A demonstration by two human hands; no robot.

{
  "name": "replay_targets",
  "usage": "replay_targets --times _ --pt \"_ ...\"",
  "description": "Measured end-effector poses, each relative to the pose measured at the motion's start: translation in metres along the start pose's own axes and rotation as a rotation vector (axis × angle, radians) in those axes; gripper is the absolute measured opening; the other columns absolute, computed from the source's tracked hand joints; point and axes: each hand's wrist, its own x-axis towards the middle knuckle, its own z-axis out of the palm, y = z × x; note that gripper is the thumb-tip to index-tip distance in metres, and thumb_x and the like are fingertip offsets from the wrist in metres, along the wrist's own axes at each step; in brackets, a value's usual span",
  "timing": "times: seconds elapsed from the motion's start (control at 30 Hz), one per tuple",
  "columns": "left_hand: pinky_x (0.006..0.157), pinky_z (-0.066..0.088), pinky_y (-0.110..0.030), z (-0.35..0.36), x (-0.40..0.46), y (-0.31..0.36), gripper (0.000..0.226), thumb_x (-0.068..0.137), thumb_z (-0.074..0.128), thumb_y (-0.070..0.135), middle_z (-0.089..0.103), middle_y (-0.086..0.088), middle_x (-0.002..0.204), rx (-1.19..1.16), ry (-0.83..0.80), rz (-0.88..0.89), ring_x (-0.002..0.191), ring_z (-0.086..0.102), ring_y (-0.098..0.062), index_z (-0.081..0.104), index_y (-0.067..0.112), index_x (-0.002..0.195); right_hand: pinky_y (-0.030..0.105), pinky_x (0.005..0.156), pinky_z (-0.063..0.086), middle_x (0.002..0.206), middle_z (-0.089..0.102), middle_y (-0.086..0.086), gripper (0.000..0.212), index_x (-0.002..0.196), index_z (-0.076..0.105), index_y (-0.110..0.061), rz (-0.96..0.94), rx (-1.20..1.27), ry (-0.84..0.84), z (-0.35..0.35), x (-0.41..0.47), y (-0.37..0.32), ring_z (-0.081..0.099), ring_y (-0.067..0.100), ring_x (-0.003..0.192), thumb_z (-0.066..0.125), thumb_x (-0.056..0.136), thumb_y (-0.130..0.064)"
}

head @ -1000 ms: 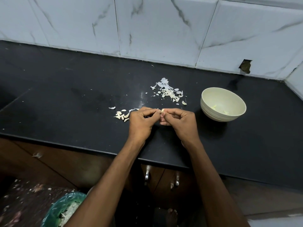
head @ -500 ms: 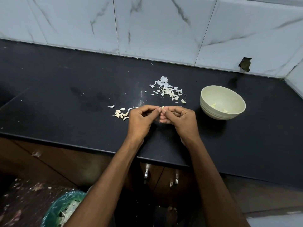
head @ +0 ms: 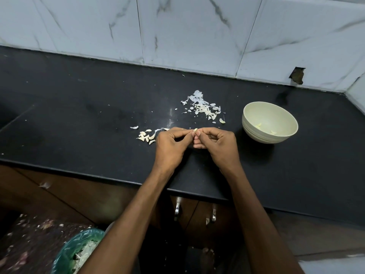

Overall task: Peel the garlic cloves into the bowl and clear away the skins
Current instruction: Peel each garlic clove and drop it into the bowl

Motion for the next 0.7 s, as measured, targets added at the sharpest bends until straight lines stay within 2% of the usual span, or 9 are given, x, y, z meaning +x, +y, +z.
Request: replay_targets --times 0.1,0.2,0.43,0.57,0.7 --pt "0.090 0.060 -0.035 -0.001 0.000 0.000 0.010 0.091 0.078 0.007 0.079 -0.003 0.095 -0.047 -0.011 -0.039 0.096 0.075 -0.021 0.083 0.008 0.100 0.034 0.077 0.065 0.084 0.078 0.013 0.011 0.104 0.077 0.002 -0.011 -0.016 -0.016 0.000 0.000 0.000 0.077 0.022 0.078 0.068 0.099 -0.004" --pt "0.091 0.061 -0.040 -0.001 0.001 0.000 0.009 0.091 0.078 0.008 0.079 -0.002 0.093 -0.049 -0.021 -0.052 0.095 0.076 -0.021 0.084 0.009 0.098 0.036 0.079 0.065 0.081 0.076 0.009 0.014 0.098 0.078 0.000 -0.031 -0.063 -0.046 -0.001 -0.001 0.000 0.074 0.016 0.077 0.065 0.100 -0.001" --pt "0.088 0.060 -0.036 0.001 -0.002 0.003 0.009 0.090 0.077 0.006 0.080 -0.001 0.090 -0.022 -0.025 -0.040 0.091 0.075 -0.015 0.084 0.010 0.095 0.039 0.077 0.065 0.073 0.072 0.009 0.020 0.085 0.077 -0.004 -0.053 -0.142 -0.060 -0.001 -0.001 -0.002 0.070 0.014 0.073 0.063 0.097 0.003" --pt "0.089 0.060 -0.039 0.001 -0.004 0.008 0.010 0.094 0.074 0.007 0.080 -0.009 0.087 -0.105 -0.066 -0.070 0.085 0.073 -0.015 0.083 0.009 0.091 0.034 0.072 0.065 0.073 0.070 0.010 0.015 0.090 0.078 0.004 0.004 -0.022 -0.042 -0.001 -0.002 -0.006 0.067 0.014 0.070 0.064 0.097 0.005" --pt "0.088 0.060 -0.040 -0.001 -0.005 0.011 0.010 0.095 0.074 0.007 0.080 -0.012 0.088 -0.153 -0.081 -0.095 0.084 0.074 -0.017 0.083 0.010 0.092 0.028 0.067 0.064 0.072 0.070 0.010 0.019 0.088 0.078 -0.002 0.040 0.034 -0.054 -0.001 -0.003 -0.011 0.067 0.013 0.067 0.064 0.097 0.006"
